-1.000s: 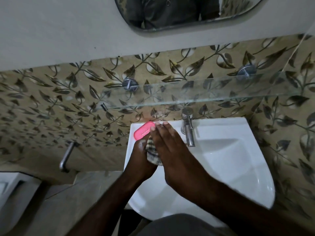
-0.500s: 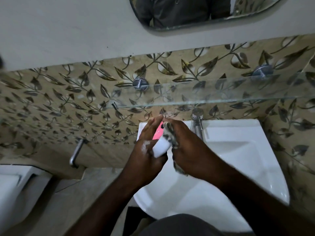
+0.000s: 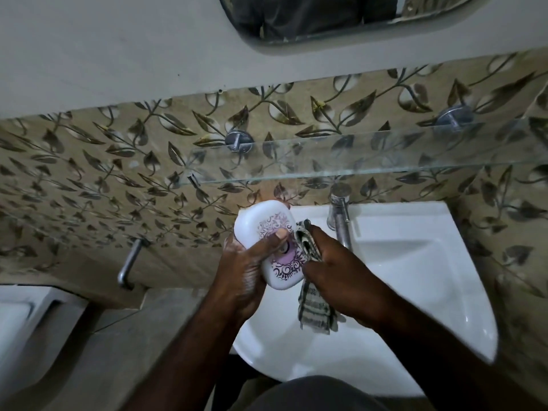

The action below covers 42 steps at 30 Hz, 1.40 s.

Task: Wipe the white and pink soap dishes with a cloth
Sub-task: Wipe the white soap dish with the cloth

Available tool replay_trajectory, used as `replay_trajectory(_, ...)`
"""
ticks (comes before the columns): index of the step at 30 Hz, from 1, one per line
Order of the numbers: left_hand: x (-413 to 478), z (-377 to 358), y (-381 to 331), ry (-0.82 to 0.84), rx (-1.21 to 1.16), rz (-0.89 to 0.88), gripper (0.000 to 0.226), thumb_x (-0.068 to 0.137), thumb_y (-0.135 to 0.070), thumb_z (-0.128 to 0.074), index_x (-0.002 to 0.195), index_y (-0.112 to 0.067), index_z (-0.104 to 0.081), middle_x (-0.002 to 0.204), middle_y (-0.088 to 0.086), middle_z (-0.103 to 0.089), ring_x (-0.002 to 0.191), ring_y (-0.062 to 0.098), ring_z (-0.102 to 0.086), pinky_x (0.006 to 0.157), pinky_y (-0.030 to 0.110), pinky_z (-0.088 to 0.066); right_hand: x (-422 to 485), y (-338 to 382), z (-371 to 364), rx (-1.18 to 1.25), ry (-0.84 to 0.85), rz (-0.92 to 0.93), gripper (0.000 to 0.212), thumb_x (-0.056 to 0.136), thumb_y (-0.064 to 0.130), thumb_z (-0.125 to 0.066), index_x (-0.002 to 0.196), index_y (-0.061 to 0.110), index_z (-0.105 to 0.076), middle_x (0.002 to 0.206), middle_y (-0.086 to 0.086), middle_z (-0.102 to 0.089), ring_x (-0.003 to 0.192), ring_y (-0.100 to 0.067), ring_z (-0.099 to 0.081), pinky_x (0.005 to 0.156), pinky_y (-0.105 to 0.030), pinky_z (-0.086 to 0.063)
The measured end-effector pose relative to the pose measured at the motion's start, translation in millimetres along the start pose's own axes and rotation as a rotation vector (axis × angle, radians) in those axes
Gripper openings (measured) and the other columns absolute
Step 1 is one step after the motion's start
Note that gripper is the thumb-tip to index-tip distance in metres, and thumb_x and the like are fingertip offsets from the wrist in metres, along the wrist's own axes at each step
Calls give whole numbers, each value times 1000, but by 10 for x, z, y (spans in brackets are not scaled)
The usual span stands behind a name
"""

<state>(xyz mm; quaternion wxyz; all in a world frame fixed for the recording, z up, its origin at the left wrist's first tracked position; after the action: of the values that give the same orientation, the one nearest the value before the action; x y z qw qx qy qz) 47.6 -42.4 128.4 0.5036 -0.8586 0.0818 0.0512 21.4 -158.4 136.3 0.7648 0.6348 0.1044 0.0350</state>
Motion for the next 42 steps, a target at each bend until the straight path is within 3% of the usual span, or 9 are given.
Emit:
replay_trajectory(5, -107, -47, 209, -23, 101, -62, 30, 74, -4, -70, 104, -8, -72, 96, 17, -73, 85, 28, -70, 67, 35, -57, 108, 169, 97, -147, -17, 67, 59, 85, 6, -52, 136, 33, -42, 123, 10, -63, 113, -8, -59, 99, -34, -47)
replay_trajectory(11, -31, -66, 56, 66, 94, -90, 76, 71, -37, -83, 129, 2, -52, 116, 23, -65, 104, 33, -65, 79, 38, -56, 161, 238, 150, -193, -129, 137, 41, 81, 29, -62, 114, 36, -40, 103, 20, -63, 92, 7, -60, 79, -21, -50)
replay_trajectory(15, -2, -88, 61, 69, -65, -41, 80, 65, -47, -86, 124, 0, -58, 118, 16, -68, 106, 27, -66, 83, 35, -57, 168, 423, 139, -308, -170, 242, 51, 78, 14, -60, 127, 19, -52, 124, 5, -54, 99, 14, -47, 86, 6, -27)
replay_trajectory(22, 165, -7, 156, 2, -266, 101, 72, 79, -66, -48, 118, -7, -61, 117, 18, -61, 110, 30, -59, 107, 47, -42, 4, 189, -120, -460, -11, 260, 71, 81, -12, -50, 147, 12, -38, 157, 0, -29, 145, -12, -25, 117, -15, -12)
replay_trajectory(28, 238, 5, 335, -5, -337, 217, 71, 76, -73, -51, 104, -10, -64, 92, 13, -64, 87, 26, -62, 91, 41, -50, -144, 310, -224, -553, -89, 372, 62, 78, -7, -49, 137, 11, -52, 145, -10, -48, 137, -21, -39, 116, -29, -27)
replay_trajectory(31, 210, -86, 411, 60, -364, 221, 59, 84, -68, -49, 97, -13, -67, 95, 9, -69, 94, 23, -65, 100, 39, -45, -10, 563, -160, -544, -115, 440, 50, 78, 11, -45, 124, 2, -63, 133, -16, -59, 126, -26, -52, 111, -31, -34)
replay_trajectory(33, 208, -109, 384, 78, -378, 208, 62, 90, -64, -42, 101, -12, -72, 104, 10, -71, 101, 24, -67, 101, 38, -46, 131, 586, -70, -557, -102, 413, 52, 75, 2, -48, 124, 3, -64, 136, -14, -58, 127, -29, -52, 112, -29, -30)
replay_trajectory(35, 217, -124, 308, 111, -379, 211, 70, 88, -68, -38, 107, -9, -71, 106, 13, -71, 101, 26, -67, 97, 40, -49, 134, 484, -51, -589, -75, 376, 62, 72, -11, -52, 130, 10, -60, 143, -8, -52, 126, -32, -50, 111, -33, -32)
replay_trajectory(42, 226, 53, 441, -17, -361, 364, 70, 81, -75, -45, 89, -9, -67, 74, 9, -67, 68, 21, -66, 67, 29, -55, -119, 541, -343, -771, -53, 571, 55, 72, -1, -52, 120, 19, -69, 131, -1, -63, 101, -32, -55, 87, -42, -51)
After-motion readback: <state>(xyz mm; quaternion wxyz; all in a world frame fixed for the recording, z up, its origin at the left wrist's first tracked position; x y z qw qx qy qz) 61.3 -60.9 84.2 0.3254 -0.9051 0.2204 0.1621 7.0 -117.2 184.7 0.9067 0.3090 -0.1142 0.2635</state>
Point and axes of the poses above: each hand's wrist, its own x-axis towards the middle knuckle, its own z-axis out of the back of the hand, y = z × x, the point moved 10 cm from there along x, towards the middle knuckle
